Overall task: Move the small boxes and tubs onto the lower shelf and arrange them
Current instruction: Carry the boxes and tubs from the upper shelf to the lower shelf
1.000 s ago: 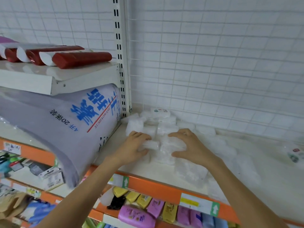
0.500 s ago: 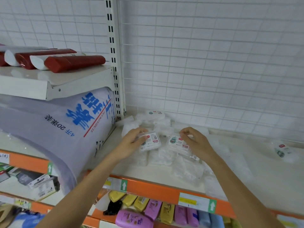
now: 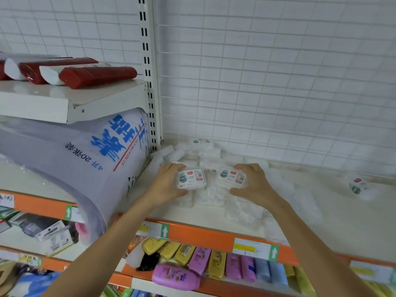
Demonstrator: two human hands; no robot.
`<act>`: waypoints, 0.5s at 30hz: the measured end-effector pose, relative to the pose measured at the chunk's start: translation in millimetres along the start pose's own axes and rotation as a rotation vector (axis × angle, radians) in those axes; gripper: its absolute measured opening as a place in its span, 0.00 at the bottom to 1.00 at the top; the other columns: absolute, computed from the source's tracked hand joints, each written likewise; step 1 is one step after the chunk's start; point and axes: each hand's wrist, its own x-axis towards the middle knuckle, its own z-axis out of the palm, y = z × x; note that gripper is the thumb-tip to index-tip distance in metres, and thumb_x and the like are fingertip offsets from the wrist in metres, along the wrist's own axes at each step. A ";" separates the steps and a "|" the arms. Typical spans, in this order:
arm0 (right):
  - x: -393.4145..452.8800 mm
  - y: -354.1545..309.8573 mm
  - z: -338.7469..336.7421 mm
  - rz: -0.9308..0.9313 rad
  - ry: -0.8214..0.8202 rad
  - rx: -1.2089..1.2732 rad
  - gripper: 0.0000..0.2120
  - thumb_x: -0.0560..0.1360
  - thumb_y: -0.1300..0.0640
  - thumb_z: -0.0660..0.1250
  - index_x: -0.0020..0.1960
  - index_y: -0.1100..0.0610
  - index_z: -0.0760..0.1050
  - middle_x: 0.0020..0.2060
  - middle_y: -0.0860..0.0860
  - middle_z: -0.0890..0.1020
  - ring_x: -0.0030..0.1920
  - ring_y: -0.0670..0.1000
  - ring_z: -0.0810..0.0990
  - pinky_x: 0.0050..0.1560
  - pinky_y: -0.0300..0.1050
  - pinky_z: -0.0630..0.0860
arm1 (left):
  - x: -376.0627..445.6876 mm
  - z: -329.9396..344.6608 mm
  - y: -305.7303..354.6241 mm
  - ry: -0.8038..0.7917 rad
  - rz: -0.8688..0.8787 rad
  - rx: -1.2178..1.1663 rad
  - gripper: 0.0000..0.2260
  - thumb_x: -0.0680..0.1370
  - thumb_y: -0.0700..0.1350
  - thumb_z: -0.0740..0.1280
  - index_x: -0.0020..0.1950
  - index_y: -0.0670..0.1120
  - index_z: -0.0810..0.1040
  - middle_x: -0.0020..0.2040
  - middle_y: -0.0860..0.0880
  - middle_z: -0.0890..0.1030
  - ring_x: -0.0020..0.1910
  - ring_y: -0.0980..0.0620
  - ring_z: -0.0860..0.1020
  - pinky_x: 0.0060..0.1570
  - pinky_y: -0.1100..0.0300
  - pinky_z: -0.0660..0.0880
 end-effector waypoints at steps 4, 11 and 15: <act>-10.1 -3.3 -7.5 -0.020 0.049 -0.056 0.32 0.68 0.56 0.73 0.68 0.50 0.64 0.54 0.48 0.62 0.60 0.49 0.60 0.59 0.37 0.59 | -0.3 -6.1 1.9 0.025 0.006 -0.065 0.32 0.66 0.39 0.75 0.68 0.44 0.67 0.62 0.45 0.71 0.63 0.48 0.68 0.60 0.58 0.67; -60.2 17.3 -33.2 -0.009 0.182 -0.156 0.32 0.69 0.57 0.72 0.69 0.53 0.63 0.61 0.49 0.66 0.63 0.50 0.62 0.59 0.36 0.59 | -3.6 -4.1 17.9 0.038 0.115 -0.103 0.31 0.65 0.38 0.74 0.66 0.43 0.68 0.60 0.47 0.70 0.59 0.52 0.67 0.54 0.66 0.64; -105.9 44.4 -53.8 -0.007 0.272 -0.191 0.32 0.66 0.55 0.74 0.66 0.54 0.67 0.59 0.50 0.70 0.61 0.53 0.68 0.60 0.38 0.61 | -5.0 9.0 49.6 0.019 0.240 -0.162 0.31 0.61 0.47 0.72 0.63 0.42 0.71 0.57 0.48 0.65 0.56 0.61 0.62 0.54 0.83 0.55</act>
